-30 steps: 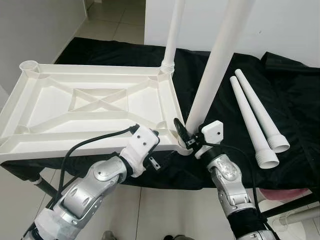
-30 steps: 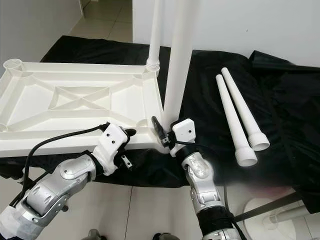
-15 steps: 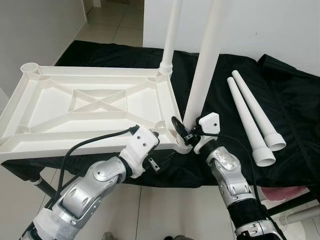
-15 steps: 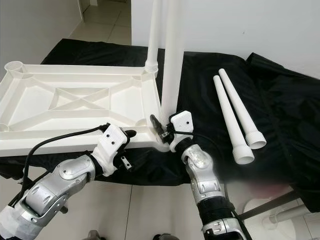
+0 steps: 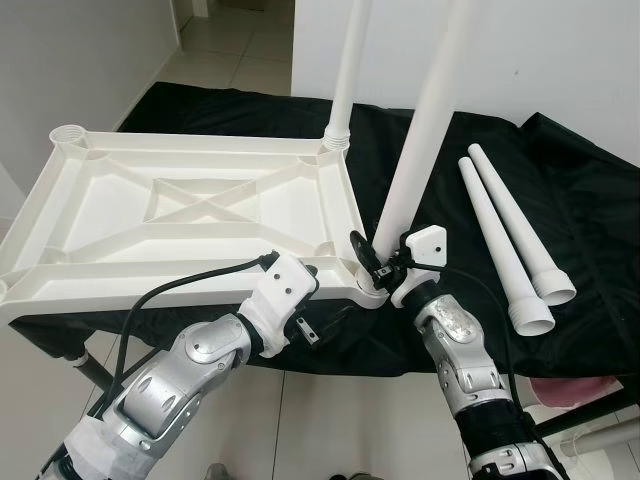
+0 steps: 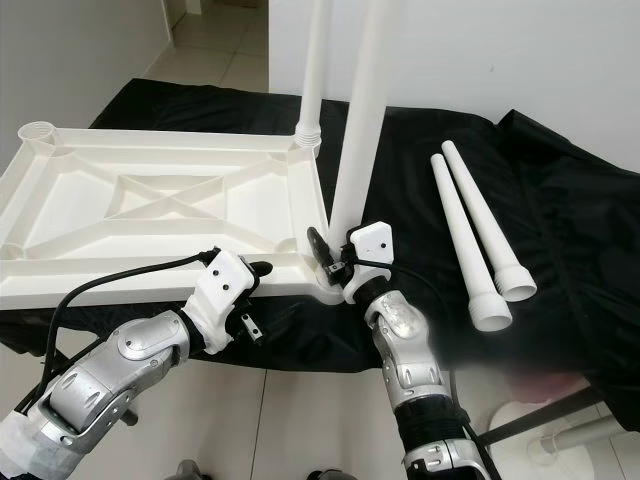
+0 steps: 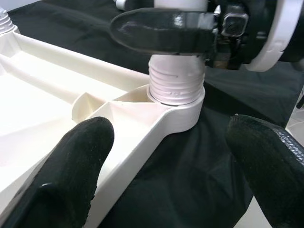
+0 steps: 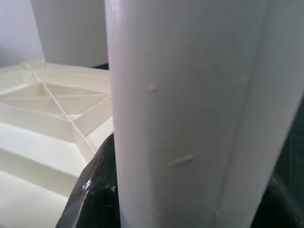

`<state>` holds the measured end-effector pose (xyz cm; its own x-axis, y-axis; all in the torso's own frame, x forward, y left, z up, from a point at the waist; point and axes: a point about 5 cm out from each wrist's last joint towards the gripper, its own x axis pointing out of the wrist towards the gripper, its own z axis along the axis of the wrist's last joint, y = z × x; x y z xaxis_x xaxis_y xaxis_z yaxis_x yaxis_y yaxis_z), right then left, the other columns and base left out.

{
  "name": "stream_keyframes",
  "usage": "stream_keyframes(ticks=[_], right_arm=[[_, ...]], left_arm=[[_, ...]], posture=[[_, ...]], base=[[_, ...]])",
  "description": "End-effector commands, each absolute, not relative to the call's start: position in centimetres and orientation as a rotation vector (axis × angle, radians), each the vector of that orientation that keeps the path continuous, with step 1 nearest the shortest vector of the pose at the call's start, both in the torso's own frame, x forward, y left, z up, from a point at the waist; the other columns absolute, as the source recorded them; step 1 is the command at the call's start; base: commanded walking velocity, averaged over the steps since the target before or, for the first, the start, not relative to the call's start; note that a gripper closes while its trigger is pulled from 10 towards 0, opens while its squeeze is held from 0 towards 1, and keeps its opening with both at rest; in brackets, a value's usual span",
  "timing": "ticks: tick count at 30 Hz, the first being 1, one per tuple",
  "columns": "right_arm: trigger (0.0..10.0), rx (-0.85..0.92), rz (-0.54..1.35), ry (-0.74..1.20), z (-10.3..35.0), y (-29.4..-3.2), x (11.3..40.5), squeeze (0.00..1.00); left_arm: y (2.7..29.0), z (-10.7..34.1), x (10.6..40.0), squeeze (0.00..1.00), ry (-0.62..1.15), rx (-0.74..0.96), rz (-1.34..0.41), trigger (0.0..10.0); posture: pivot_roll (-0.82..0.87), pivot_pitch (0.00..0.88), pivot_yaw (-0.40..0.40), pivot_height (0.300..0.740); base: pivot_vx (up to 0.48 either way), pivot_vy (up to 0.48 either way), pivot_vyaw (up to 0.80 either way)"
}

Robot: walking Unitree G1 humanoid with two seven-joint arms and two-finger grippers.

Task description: Building children table

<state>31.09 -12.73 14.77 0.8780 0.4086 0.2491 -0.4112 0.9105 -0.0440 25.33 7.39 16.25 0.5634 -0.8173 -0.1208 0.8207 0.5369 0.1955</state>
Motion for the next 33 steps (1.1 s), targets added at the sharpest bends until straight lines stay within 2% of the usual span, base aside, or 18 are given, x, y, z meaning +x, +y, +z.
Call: stream_keyframes(ticks=[1, 8, 9, 10, 17, 18, 20, 25, 33], right_arm=[[10.0, 0.046, 0.393, -0.18, 13.4, -13.8, 30.8, 0.0], [10.0, 0.097, 0.43, -0.24, 16.0, -14.5, 31.3, 0.0], [10.0, 0.092, 0.426, -0.239, 16.1, -14.7, 31.5, 0.0], [10.0, 0.088, 0.421, -0.241, 16.3, -14.8, 31.6, 0.0], [10.0, 0.097, 0.423, -0.255, 17.4, -15.2, 31.7, 0.0], [10.0, 0.103, 0.435, -0.266, 18.3, -15.4, 31.9, 0.0], [10.0, 0.106, 0.445, -0.267, 18.7, -15.5, 32.0, 0.0], [10.0, 0.105, 0.494, -0.263, 19.8, -15.6, 32.2, 0.0], [10.0, 0.031, 0.532, -0.228, 20.1, -15.9, 32.5, 0.0]], left_arm=[[7.2, 16.4, 25.0, 0.0, 0.025, 0.249, -1.128, 10.0], [8.4, 18.2, 26.9, 0.0, -0.01, 0.2, -1.097, 10.0], [8.4, 18.6, 27.1, 0.55, -0.017, 0.191, -1.095, 10.0], [8.5, 19.1, 27.2, 1.0, -0.03, 0.165, -1.1, 10.0], [8.5, 21.3, 27.7, 1.0, -0.09, 0.094, -1.112, 10.0], [8.2, 22.8, 27.9, 0.04, -0.132, 0.054, -1.121, 10.0], [7.9, 23.6, 27.9, 0.0, -0.139, 0.014, -1.144, 10.0], [6.9, 25.1, 28.1, 0.0, -0.112, -0.091, -1.194, 10.0], [6.0, 25.7, 28.5, 0.0, -0.098, -0.068, -1.242, 10.0]], posture=[[0.04, 0.1, -0.048, 0.74], [0.03, 0.104, -0.047, 0.74], [0.03, 0.105, -0.051, 0.74], [0.03, 0.105, -0.051, 0.74], [0.03, 0.1, -0.056, 0.74], [0.03, 0.099, -0.057, 0.74], [0.03, 0.098, -0.059, 0.74], [0.02, 0.097, -0.063, 0.74], [0.02, 0.096, -0.064, 0.74]], base=[[0.0, 0.0, 0.0], [0.0, 0.0, 0.0], [0.0, 0.0, 0.0], [0.0, 0.0, 0.0], [0.0, 0.0, 0.0], [0.0, 0.0, 0.0], [0.0, 0.0, 0.0], [0.0, 0.0, 0.0], [0.0, 0.0, 0.0]])
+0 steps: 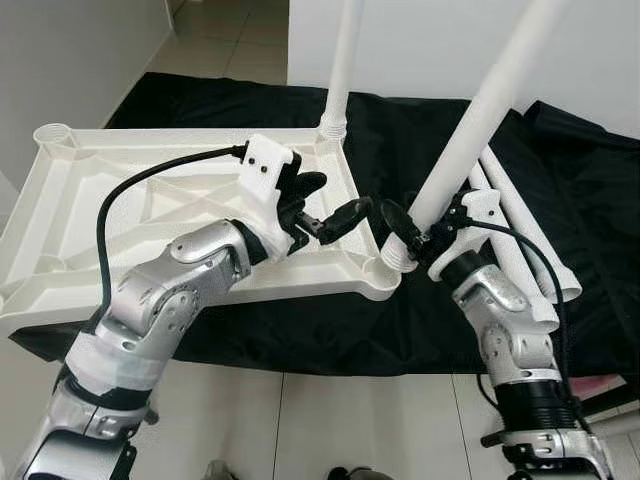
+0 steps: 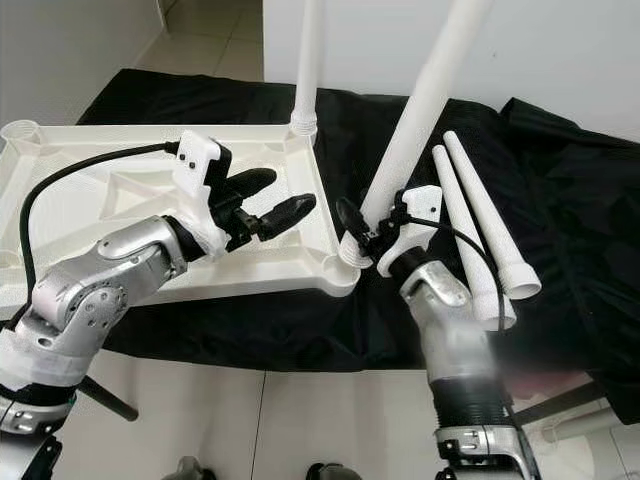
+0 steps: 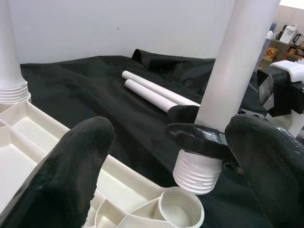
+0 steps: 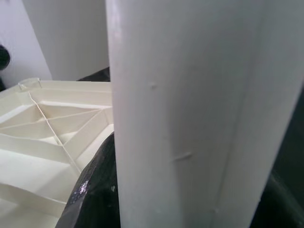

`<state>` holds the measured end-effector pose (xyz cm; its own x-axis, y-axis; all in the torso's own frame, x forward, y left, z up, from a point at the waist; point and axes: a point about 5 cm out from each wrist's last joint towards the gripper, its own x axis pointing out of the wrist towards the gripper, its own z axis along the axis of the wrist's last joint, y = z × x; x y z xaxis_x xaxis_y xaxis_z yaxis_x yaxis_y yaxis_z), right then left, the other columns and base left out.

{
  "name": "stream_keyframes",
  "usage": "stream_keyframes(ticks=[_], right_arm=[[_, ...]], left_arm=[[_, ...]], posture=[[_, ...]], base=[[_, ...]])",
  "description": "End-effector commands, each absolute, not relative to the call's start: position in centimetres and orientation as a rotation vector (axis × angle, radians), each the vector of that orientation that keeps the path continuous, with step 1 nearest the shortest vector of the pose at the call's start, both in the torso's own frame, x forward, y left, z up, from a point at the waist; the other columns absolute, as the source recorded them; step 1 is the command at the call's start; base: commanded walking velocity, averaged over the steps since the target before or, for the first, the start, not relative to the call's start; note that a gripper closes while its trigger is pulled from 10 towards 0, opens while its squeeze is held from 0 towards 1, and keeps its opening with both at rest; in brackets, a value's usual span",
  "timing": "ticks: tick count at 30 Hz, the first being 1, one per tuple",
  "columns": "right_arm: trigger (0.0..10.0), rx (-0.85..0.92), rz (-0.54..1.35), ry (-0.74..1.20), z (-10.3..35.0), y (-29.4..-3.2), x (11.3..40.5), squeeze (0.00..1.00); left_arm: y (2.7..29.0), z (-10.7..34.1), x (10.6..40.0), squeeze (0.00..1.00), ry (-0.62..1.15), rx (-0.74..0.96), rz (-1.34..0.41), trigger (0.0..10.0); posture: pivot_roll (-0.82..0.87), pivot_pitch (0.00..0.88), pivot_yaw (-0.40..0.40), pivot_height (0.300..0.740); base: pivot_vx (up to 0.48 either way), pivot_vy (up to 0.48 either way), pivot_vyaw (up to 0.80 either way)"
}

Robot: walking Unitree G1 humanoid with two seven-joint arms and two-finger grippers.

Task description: Building children table

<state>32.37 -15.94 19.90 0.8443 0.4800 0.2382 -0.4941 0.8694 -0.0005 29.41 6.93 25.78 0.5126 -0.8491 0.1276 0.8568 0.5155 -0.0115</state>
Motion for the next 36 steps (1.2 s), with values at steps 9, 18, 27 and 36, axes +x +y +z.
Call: stream_keyframes(ticks=[9, 18, 27, 36], right_arm=[[10.0, -0.099, 0.685, -0.107, 19.1, -15.4, 31.8, 0.0], [10.0, -0.128, 0.835, -0.046, 18.4, -14.5, 30.9, 0.0], [10.0, -0.161, 0.943, -0.014, 17.8, -14.0, 29.8, 0.0], [10.0, -0.177, 1.006, 0.011, 17.4, -13.6, 29.1, 0.0]], left_arm=[[4.8, 26.7, 28.4, 0.0, -0.121, -0.024, -1.305, 10.0], [3.5, 27.5, 27.4, 0.0, -0.155, 0.002, -1.433, 10.0], [2.6, 28.2, 27.3, 0.0, -0.155, -0.035, -1.486, 10.0], [2.4, 28.8, 27.0, 0.0, -0.146, -0.101, -1.571, 10.0]], posture=[[0.01, 0.094, -0.066, 0.74], [0.02, 0.096, -0.067, 0.74], [0.01, 0.088, -0.059, 0.74], [0.01, 0.077, -0.047, 0.74]], base=[[0.0, 0.0, 0.0], [0.0, 0.0, 0.0], [0.0, 0.0, 0.0], [0.0, 0.0, 0.0]])
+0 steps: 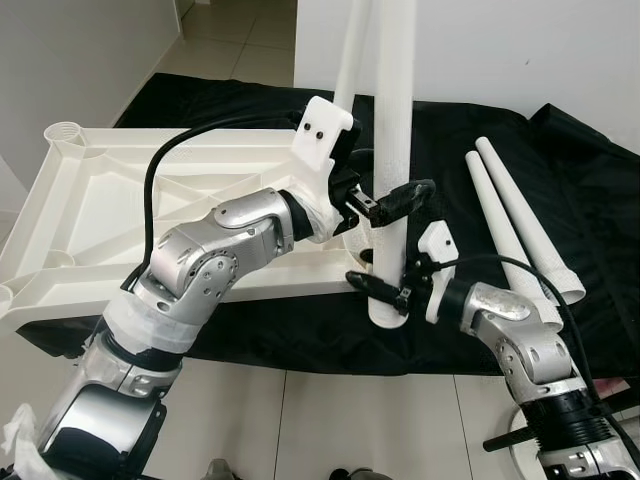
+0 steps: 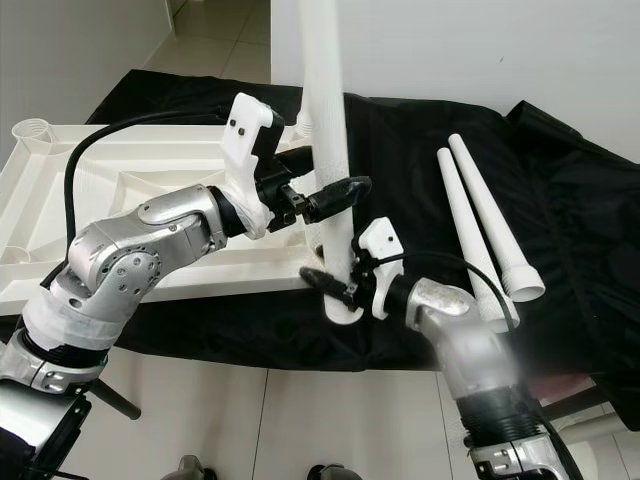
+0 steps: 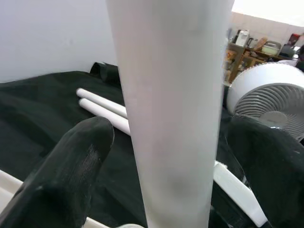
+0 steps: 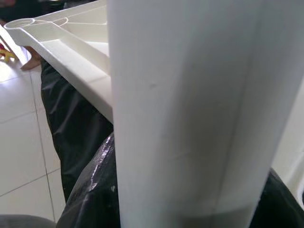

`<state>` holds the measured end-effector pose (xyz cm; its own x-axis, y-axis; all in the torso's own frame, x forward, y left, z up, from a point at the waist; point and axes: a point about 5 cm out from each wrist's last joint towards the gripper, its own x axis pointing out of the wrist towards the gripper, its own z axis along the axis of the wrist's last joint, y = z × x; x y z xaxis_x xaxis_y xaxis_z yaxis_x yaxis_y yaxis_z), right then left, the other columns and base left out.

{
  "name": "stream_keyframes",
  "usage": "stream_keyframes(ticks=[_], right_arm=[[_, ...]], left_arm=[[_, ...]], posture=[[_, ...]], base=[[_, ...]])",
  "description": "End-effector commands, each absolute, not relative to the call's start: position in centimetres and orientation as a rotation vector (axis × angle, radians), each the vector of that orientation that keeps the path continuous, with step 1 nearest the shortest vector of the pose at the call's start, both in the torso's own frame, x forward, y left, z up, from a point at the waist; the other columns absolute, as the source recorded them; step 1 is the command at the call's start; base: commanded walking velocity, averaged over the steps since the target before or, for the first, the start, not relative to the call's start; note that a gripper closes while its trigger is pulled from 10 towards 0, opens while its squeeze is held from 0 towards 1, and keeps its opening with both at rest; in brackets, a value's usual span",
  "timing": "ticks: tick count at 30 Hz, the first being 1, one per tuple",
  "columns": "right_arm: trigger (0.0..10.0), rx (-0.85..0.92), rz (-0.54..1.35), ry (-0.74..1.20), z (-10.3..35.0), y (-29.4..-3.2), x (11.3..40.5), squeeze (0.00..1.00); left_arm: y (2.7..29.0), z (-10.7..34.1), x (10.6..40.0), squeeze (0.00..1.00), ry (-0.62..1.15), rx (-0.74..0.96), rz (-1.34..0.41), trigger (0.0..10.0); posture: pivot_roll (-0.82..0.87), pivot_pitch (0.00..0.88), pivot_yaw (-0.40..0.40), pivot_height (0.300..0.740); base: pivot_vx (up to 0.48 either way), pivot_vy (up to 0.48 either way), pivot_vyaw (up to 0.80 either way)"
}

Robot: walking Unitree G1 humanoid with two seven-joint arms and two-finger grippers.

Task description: Building children table

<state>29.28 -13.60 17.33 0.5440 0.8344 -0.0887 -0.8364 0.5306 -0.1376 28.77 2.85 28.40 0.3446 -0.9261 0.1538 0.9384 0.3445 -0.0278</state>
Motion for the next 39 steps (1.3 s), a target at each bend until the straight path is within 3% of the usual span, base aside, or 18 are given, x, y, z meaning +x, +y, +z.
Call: stream_keyframes(ticks=[1, 2, 20, 21, 22, 23, 24, 34, 35, 36, 37, 38, 39], right_arm=[[10.0, -0.179, 1.003, 0.009, 17.4, -13.6, 29.1, 0.0], [10.0, -0.179, 1.002, 0.01, 17.4, -13.6, 29.1, 0.0], [10.0, -0.169, 0.989, 0.002, 17.4, -13.4, 29.4, 0.0], [10.0, -0.163, 0.966, -0.009, 17.4, -13.3, 29.5, 0.0], [10.0, -0.149, 0.918, -0.03, 17.7, -13.4, 29.9, 0.75], [10.0, -0.149, 0.918, -0.03, 17.7, -13.4, 29.9, 0.75], [10.0, -0.112, 0.874, -0.047, 18.1, -13.4, 30.2, 1.0], [10.0, -0.037, 0.659, -0.136, 19.5, -13.6, 31.7, 1.0], [10.0, -0.026, 0.643, -0.141, 19.6, -13.6, 31.8, 0.96], [10.0, -0.019, 0.623, -0.148, 19.7, -13.5, 32.0, 0.32], [10.0, -0.016, 0.611, -0.152, 19.8, -13.5, 32.0, 0.32], [10.0, -0.006, 0.593, -0.154, 19.7, -13.4, 32.1, 0.0], [10.0, 0.0, 0.574, -0.154, 19.7, -13.2, 32.2, 0.0]], left_arm=[[2.5, 28.8, 26.9, 0.0, -0.145, -0.11, -1.585, 10.0], [2.5, 28.8, 26.9, 0.0, -0.139, -0.126, -1.592, 0.0], [2.6, 29.2, 27.5, 0.0, -0.164, -0.085, -1.546, 0.0], [2.4, 29.2, 27.8, 0.0, -0.145, -0.07, -1.516, 10.0], [2.3, 29.3, 28.2, 0.0, -0.149, -0.062, -1.484, 10.0], [2.3, 29.3, 28.2, 0.0, -0.149, -0.062, -1.484, 10.0], [2.3, 29.7, 28.5, 0.0, -0.159, -0.063, -1.453, 10.0], [2.1, 32.7, 30.0, 0.0, -0.239, -0.078, -1.282, 10.0], [2.2, 32.8, 30.2, 0.0, -0.253, -0.078, -1.264, 10.0], [2.2, 32.9, 30.4, 0.0, -0.261, -0.083, -1.247, 10.0], [2.2, 33.0, 30.5, 0.0, -0.266, -0.087, -1.237, 10.0], [2.3, 33.0, 31.0, 0.0, -0.254, -0.092, -1.196, 10.0], [2.3, 33.0, 31.6, 0.0, -0.244, -0.101, -1.151, 10.0]], posture=[[0.01, 0.077, -0.047, 0.74], [0.01, 0.076, -0.044, 0.74], [0.02, 0.06, -0.035, 0.74], [0.02, 0.059, -0.035, 0.74], [0.02, 0.06, -0.036, 0.74], [0.02, 0.06, -0.036, 0.74], [0.02, 0.061, -0.034, 0.74], [0.02, 0.071, -0.025, 0.74], [0.02, 0.074, -0.023, 0.74], [0.02, 0.074, -0.023, 0.74], [0.02, 0.074, -0.023, 0.74], [0.02, 0.079, -0.02, 0.74], [0.02, 0.08, -0.019, 0.74]], base=[[0.0, 0.0, 0.0], [0.0, 0.0, 0.0], [0.0, 0.0, 0.0], [0.0, 0.0, 0.0], [0.0, 0.0, 0.0], [0.0, 0.0, 0.0], [0.0, 0.0, 0.0], [0.0, 0.0, 0.0], [0.0, 0.0, 0.0], [0.0, 0.0, 0.0], [0.0, 0.0, 0.0], [0.0, 0.0, 0.0], [0.0, 0.0, 0.0]])
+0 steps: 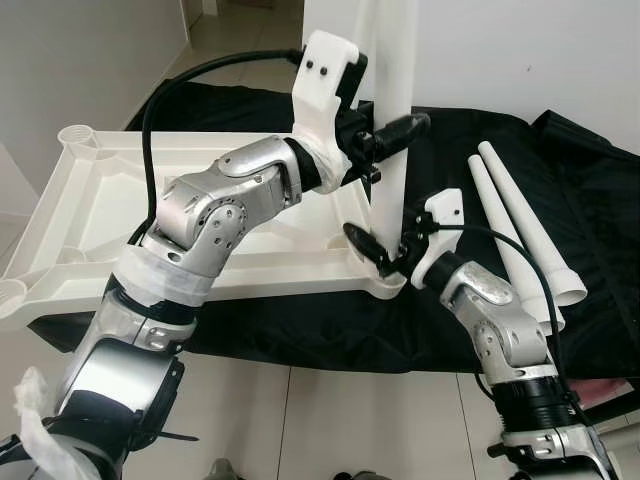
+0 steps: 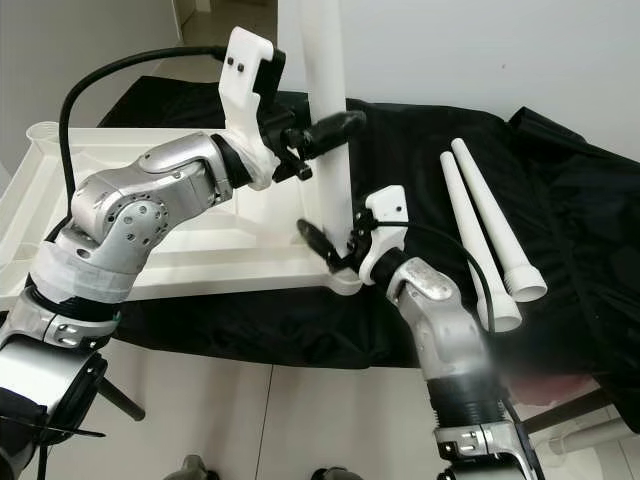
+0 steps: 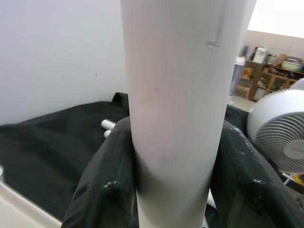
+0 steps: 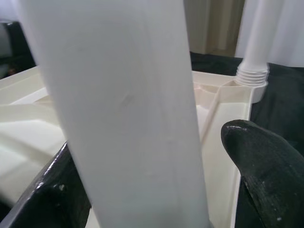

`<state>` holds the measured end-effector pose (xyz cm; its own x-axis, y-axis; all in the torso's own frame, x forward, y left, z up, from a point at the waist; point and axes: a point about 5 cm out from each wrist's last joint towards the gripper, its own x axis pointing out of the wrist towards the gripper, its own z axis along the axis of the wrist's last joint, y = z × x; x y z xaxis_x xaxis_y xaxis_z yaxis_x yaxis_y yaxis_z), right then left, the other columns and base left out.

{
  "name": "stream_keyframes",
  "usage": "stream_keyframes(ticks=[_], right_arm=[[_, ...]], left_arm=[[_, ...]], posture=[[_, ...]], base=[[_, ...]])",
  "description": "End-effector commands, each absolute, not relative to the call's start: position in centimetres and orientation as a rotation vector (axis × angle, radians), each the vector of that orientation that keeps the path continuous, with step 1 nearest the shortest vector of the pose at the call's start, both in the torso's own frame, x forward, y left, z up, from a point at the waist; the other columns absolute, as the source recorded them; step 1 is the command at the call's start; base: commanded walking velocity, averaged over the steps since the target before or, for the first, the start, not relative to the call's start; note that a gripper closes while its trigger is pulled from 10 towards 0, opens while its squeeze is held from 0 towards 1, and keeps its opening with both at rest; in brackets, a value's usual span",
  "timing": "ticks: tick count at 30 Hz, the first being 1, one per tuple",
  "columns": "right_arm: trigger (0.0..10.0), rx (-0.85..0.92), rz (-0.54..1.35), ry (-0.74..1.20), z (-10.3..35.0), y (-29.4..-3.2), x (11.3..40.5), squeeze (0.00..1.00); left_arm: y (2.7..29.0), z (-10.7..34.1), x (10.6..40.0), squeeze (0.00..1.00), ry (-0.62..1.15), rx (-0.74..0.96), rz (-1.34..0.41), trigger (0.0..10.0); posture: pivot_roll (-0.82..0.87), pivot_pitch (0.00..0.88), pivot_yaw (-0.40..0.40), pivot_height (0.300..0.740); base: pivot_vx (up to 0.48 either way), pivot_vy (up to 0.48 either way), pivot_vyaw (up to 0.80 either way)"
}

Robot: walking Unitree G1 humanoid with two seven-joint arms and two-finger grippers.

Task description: Building children table

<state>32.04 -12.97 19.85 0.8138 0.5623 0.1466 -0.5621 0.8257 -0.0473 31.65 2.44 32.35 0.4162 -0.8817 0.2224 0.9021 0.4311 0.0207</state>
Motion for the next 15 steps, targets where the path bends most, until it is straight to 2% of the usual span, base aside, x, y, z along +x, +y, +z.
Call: stream_keyframes(ticks=[1, 15], right_arm=[[10.0, 0.0, 0.557, -0.157, 19.7, -13.0, 32.2, 0.0], [10.0, -0.097, 0.325, -0.169, 19.6, -11.8, 33.1, 0.0]], left_arm=[[2.4, 33.0, 31.9, 0.0, -0.239, -0.108, -1.121, 10.0], [1.3, 33.3, 33.2, 0.0, -0.247, -0.124, -0.984, 10.0]], posture=[[0.02, 0.081, -0.019, 0.74], [0.0, 0.091, -0.018, 0.74]], base=[[0.0, 0.0, 0.0], [0.0, 0.0, 0.0]])
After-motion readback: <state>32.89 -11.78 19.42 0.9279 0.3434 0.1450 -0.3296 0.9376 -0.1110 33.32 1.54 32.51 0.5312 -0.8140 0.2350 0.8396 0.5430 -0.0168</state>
